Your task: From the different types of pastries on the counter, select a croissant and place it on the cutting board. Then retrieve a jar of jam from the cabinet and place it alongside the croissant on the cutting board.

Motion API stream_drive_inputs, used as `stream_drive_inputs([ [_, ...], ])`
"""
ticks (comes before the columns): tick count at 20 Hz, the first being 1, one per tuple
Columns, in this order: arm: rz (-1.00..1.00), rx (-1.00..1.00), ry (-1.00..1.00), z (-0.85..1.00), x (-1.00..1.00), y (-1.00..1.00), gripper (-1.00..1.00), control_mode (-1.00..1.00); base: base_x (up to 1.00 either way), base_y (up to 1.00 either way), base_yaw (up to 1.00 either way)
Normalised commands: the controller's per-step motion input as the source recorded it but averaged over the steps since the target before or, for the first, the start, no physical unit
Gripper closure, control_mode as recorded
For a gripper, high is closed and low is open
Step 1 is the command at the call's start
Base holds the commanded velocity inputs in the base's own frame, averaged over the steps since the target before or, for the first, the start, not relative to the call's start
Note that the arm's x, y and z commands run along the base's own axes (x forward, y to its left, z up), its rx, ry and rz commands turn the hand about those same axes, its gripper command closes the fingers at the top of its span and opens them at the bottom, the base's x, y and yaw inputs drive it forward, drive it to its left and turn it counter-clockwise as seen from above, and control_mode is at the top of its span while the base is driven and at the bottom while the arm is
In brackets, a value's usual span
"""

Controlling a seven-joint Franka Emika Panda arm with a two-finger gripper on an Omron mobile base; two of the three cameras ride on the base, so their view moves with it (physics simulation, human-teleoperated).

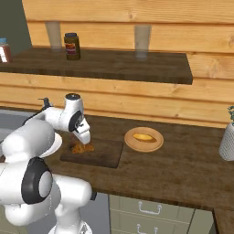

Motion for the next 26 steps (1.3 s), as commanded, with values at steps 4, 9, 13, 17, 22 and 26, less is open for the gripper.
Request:
stream_drive_inputs([
  [4, 0.09, -0.02, -0.37, 0.37, -0.71, 0.01, -1.0, -1.0, 0.0, 0.0, 0.0],
  [9, 0.19, -0.09, -0.47, 0.19, -1.0, 0.16, -1.0, -1.0, 0.0, 0.0, 0.0],
  [13, 0.2, -0.07, -0.44, 0.34, -0.85, 0.24, -1.0, -1.0, 0.0, 0.0, 0.0],
  [17, 0.22, -0.07, -0.44, 0.6, -0.54, 0.29, -1.0, -1.0, 0.0, 0.0, 0.0],
  [22, 0.23, -0.03, -0.36, 0.52, -0.64, 0.15, -1.0, -1.0, 0.0, 0.0, 0.0],
  [26, 0.21, -0.05, -0.4, 0.15, -1.0, 0.0, -1.0, -1.0, 0.0, 0.0, 0.0],
])
